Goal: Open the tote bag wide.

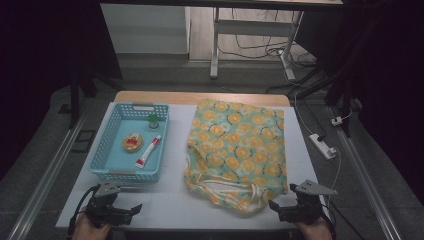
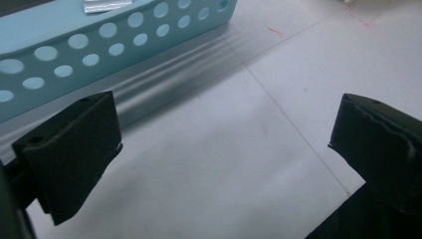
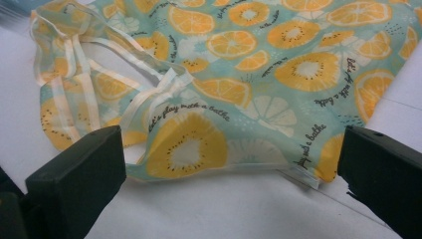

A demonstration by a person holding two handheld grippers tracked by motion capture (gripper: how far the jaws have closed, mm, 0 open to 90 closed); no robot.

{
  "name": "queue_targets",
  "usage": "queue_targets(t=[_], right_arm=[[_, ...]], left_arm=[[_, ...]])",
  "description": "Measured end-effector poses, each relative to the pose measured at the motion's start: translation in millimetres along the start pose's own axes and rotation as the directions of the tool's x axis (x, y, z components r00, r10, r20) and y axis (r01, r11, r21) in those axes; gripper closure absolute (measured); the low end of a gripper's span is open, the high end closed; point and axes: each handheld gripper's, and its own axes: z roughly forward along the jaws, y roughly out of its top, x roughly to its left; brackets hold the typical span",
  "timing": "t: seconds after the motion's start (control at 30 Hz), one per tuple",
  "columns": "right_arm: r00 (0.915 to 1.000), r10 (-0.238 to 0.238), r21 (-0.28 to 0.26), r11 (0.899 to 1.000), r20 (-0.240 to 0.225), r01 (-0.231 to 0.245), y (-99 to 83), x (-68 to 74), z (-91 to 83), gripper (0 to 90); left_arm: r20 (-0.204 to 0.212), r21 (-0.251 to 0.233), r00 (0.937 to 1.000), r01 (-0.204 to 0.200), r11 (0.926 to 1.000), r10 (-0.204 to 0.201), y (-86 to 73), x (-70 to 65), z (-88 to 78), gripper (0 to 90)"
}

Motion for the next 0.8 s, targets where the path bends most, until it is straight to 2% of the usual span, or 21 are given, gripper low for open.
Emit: queue_targets(t=[0.13, 0.43, 0.67, 0.8], right_arm=[[0.9997, -0.023, -0.002, 1.0, 0.008, 0.023, -0.1, 3.3, -0.3, 0.0], [0.9994, -0.034, 0.009, 0.999, 0.003, 0.034, 0.2, 3.7, 0.5, 0.0], [0.9994, -0.033, 0.011, 0.999, 0.0, 0.033, 0.6, 3.8, 0.8, 0.0], [0.9994, -0.034, 0.009, 0.999, 0.001, 0.033, 0.7, 4.0, 0.9, 0.0]], left_arm=[[0.006, 0.011, 1.0, -0.001, 0.9999, 0.001, 0.5, 0.0, 1.4, 0.0], [0.01, 0.037, 0.9998, -0.017, 0.9992, 0.017, 2.1, -1.6, 4.4, 0.0], [0.026, 0.023, 0.9996, 0.01, 0.9997, -0.01, 0.8, 2.0, 2.6, 0.0], [0.03, 0.022, 0.9995, 0.01, 0.9997, -0.011, 0.7, 2.3, 2.5, 0.0]])
